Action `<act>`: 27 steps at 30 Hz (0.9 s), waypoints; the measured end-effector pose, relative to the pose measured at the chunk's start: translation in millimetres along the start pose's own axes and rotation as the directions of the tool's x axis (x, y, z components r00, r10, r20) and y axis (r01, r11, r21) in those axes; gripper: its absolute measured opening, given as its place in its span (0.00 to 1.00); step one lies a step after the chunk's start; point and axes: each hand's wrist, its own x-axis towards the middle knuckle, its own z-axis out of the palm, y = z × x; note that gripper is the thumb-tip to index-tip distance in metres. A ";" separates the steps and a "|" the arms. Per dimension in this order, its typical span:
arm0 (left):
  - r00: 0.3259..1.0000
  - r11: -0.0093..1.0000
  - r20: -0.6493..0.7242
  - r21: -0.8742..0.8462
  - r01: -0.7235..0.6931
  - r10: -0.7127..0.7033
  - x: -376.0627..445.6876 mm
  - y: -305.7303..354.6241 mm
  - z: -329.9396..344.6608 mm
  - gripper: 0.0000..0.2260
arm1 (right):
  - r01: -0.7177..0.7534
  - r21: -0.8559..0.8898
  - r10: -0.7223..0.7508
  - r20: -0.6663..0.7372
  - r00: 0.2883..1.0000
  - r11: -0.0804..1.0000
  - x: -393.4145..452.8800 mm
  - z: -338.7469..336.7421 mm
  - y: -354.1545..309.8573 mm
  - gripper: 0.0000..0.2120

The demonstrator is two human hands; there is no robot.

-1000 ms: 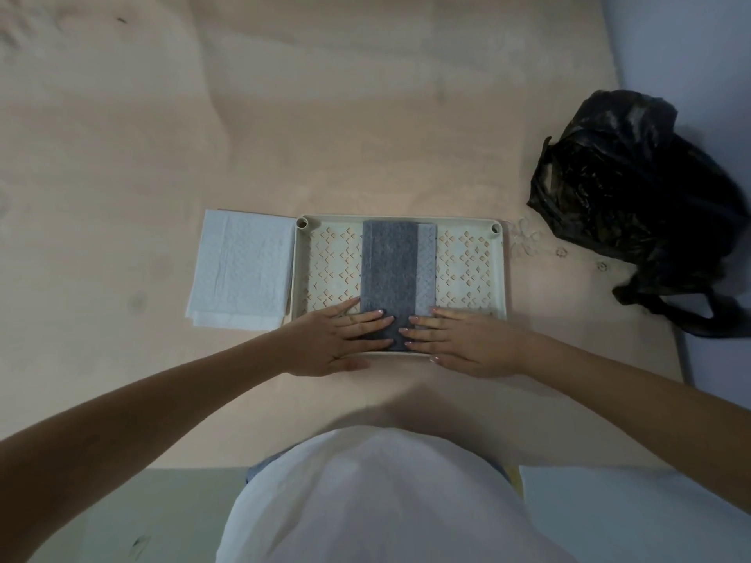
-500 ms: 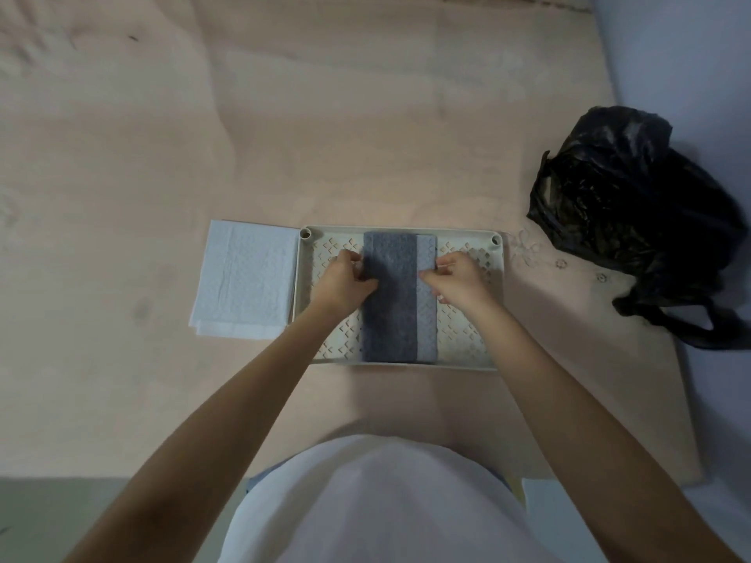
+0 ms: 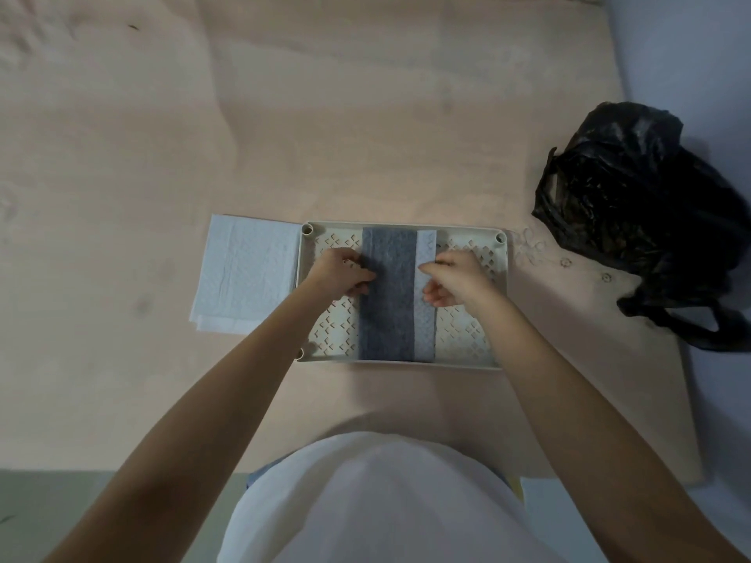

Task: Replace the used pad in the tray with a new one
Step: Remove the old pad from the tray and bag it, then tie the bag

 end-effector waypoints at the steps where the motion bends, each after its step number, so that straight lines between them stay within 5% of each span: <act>1: 0.998 0.992 0.041 -0.109 0.057 -0.053 -3.8 1.9 -0.1 0.14 | -0.042 0.060 0.040 0.032 0.999 0.997 -2.8 -1.1 -2.1 0.06; 5: 0.977 0.908 0.130 -0.367 0.204 -0.167 -10.2 2.3 -3.6 0.15 | -0.145 0.254 0.114 0.134 0.984 0.956 -6.6 -8.5 -3.2 0.17; 10: 0.981 0.863 0.157 -0.472 0.178 -0.117 -8.1 -1.8 -6.7 0.18 | -0.147 0.349 0.097 0.156 0.983 0.925 -6.4 -9.6 -3.7 0.25; 17: 0.995 0.858 0.085 -0.505 0.089 -0.053 -10.4 -1.1 -8.0 0.18 | -0.113 0.455 0.039 0.170 0.985 0.883 -5.1 -9.4 -1.2 0.24; 22: 0.992 0.900 0.093 -0.422 0.114 -0.082 -17.1 -4.1 -12.4 0.20 | -0.048 0.431 -0.034 0.180 0.983 0.901 -8.2 -8.3 8.5 0.10; 27: 0.994 0.943 0.109 -0.330 0.049 -0.014 -20.0 -16.0 -13.5 0.16 | 0.005 0.367 -0.075 0.178 0.981 0.930 -10.7 -10.6 18.1 0.07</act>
